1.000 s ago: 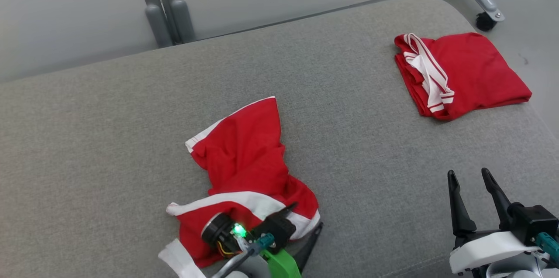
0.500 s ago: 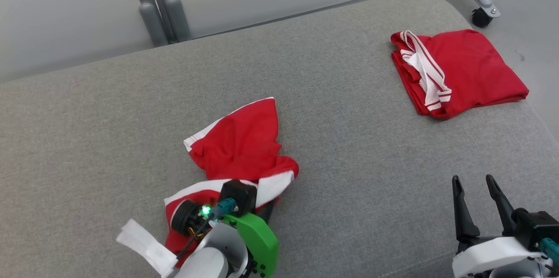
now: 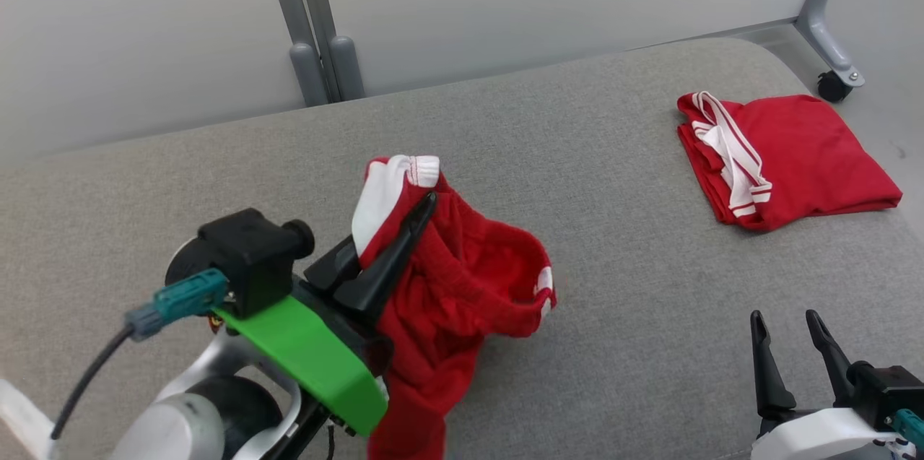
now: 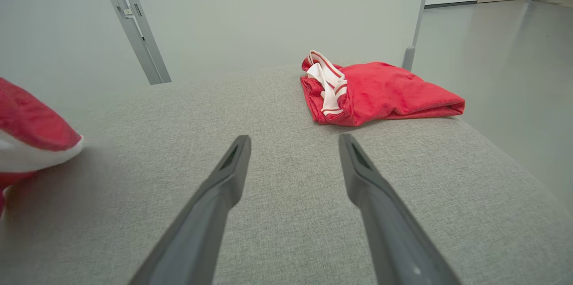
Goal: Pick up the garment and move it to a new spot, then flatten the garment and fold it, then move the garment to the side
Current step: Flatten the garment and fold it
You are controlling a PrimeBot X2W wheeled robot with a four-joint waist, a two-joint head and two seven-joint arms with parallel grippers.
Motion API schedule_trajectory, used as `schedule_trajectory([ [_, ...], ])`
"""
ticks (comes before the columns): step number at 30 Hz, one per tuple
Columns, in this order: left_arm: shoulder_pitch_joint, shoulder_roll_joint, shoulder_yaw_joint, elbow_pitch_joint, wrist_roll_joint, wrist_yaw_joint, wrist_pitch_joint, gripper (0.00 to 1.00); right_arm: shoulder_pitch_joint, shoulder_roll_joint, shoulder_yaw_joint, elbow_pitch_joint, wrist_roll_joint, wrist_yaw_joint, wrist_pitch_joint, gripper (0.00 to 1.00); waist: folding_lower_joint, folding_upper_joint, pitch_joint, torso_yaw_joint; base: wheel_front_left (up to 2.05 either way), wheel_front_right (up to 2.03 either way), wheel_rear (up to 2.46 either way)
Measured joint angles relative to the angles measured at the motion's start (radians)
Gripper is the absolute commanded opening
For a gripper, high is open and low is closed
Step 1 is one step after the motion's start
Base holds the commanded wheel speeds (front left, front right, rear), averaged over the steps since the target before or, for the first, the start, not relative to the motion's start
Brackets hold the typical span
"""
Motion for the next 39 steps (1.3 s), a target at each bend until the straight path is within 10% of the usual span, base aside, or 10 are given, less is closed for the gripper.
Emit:
schedule_trajectory([
  [12,-0.026,0.037,0.121,-0.189,-0.330,0.070,0.231,0.00,-0.001,0.014,0.009,0.004,0.010,0.000,0.000,1.00,0.0000,0.0000,0.002,-0.034,0.00,0.00,0.00],
  [19,-0.172,0.043,0.178,0.122,-0.357,0.067,0.242,0.00,-0.062,0.012,0.033,0.005,0.019,0.000,0.000,1.00,0.0000,0.0000,0.064,-0.060,0.00,0.00,0.00],
  [31,-0.542,0.095,0.155,0.725,-0.072,-0.051,-0.019,0.00,-0.184,0.030,0.074,0.018,0.050,0.000,0.000,1.00,0.0000,0.0000,0.250,-0.149,0.00,0.00,0.00],
  [37,-0.616,0.103,0.109,0.931,-0.003,-0.085,-0.161,1.00,-0.208,0.044,0.078,0.025,0.063,0.000,0.000,1.00,0.0001,0.0000,0.344,-0.201,0.00,0.00,0.00],
  [39,-0.625,0.109,0.108,0.990,0.008,-0.083,-0.191,1.00,-0.212,0.045,0.076,0.026,0.063,0.000,0.000,1.00,0.0001,0.0000,0.365,-0.215,0.00,0.00,0.00],
])
